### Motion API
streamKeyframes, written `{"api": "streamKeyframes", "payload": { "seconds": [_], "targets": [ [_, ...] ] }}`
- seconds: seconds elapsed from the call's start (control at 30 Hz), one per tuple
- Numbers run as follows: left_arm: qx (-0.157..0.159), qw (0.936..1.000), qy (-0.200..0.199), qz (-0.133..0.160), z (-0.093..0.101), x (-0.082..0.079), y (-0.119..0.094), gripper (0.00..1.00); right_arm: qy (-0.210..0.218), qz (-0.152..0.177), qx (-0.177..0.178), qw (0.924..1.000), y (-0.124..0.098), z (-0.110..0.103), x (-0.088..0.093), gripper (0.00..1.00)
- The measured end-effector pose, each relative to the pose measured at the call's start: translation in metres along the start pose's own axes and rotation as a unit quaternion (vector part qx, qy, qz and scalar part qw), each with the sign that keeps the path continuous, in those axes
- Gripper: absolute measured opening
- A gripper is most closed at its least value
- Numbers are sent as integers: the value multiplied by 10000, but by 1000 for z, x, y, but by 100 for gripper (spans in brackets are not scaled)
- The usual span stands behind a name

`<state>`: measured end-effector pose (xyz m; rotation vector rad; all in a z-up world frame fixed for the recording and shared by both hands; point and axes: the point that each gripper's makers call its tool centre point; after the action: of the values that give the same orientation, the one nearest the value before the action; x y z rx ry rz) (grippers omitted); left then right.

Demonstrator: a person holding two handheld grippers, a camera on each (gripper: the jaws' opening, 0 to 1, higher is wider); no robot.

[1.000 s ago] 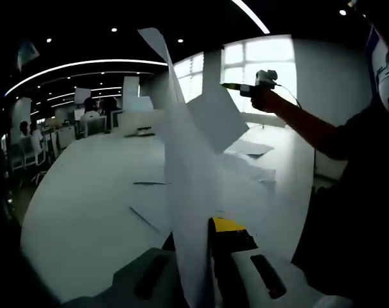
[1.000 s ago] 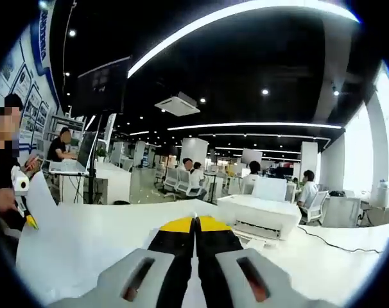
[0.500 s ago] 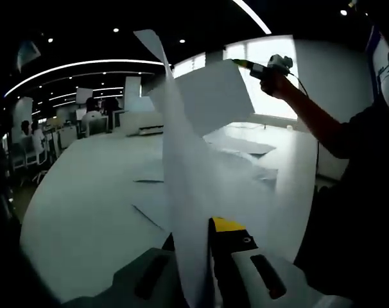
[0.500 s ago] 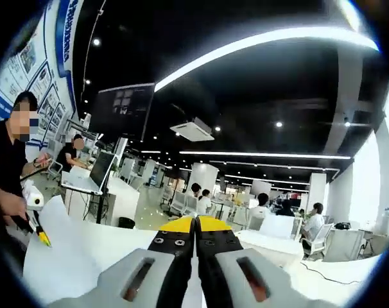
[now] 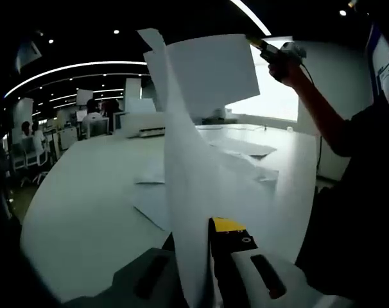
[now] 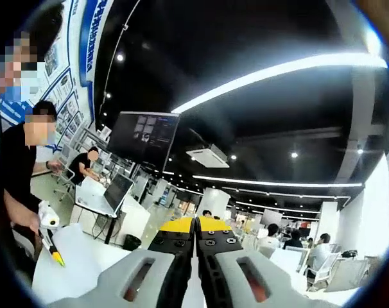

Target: Organize the stack of printing papers by aligning and flattening the scattered papers on the table

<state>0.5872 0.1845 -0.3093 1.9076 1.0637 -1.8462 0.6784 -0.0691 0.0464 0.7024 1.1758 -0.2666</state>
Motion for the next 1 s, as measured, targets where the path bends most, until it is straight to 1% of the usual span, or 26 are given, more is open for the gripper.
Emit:
{"api": "streamKeyframes", "payload": {
  "seconds": [0.07,0.1,0.2,0.3,0.43,0.5,0.53,0.67,0.73,0.83,0.93,1.0],
  "targets": [
    [-4,10000,-13,18,-1,0,0,5,45,124,-95,9999,0,-6,-12,0],
    [-5,10000,-15,21,-1,0,0,5,54,141,-110,9998,0,-7,-14,0],
    [-27,10000,-44,39,-2,0,-1,5,-27,283,-210,9994,-2,-17,-31,0],
    [-47,10000,-68,56,-3,0,-2,5,10,372,-307,9988,-3,-23,-41,0],
    [-46,9999,-66,63,-3,0,-2,5,226,545,-446,9973,-7,-29,-53,0],
    [-45,9999,-65,64,-3,0,-2,6,248,594,-506,9966,-9,-34,-56,0],
    [-33,9999,-58,83,-2,0,-2,6,274,627,-565,9961,-10,-39,-59,0],
    [-14,9998,-59,170,0,-3,-2,6,372,684,-703,9945,-12,-50,-63,0],
    [-4,9998,-38,196,1,-4,-2,6,522,715,-821,9927,-12,-57,-63,0],
    [10,9997,-41,221,2,-5,-2,6,646,762,-905,9909,-13,-63,-63,0],
    [43,9995,-99,291,2,-7,-2,6,814,766,-1005,9886,-13,-72,-56,0],
    [45,9995,-100,304,2,-7,-2,6,955,786,-1029,9870,-13,-75,-50,0]
  ]
}}
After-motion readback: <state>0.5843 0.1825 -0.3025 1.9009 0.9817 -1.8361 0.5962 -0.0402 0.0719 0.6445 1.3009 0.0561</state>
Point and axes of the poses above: the point that each gripper's makers call its tool centre point, and the gripper's own axes: y roughly forward along the fingers, z roughly to its right, x roughly out of its underside, and after that the axes turned 11 degrees about y, right-handed
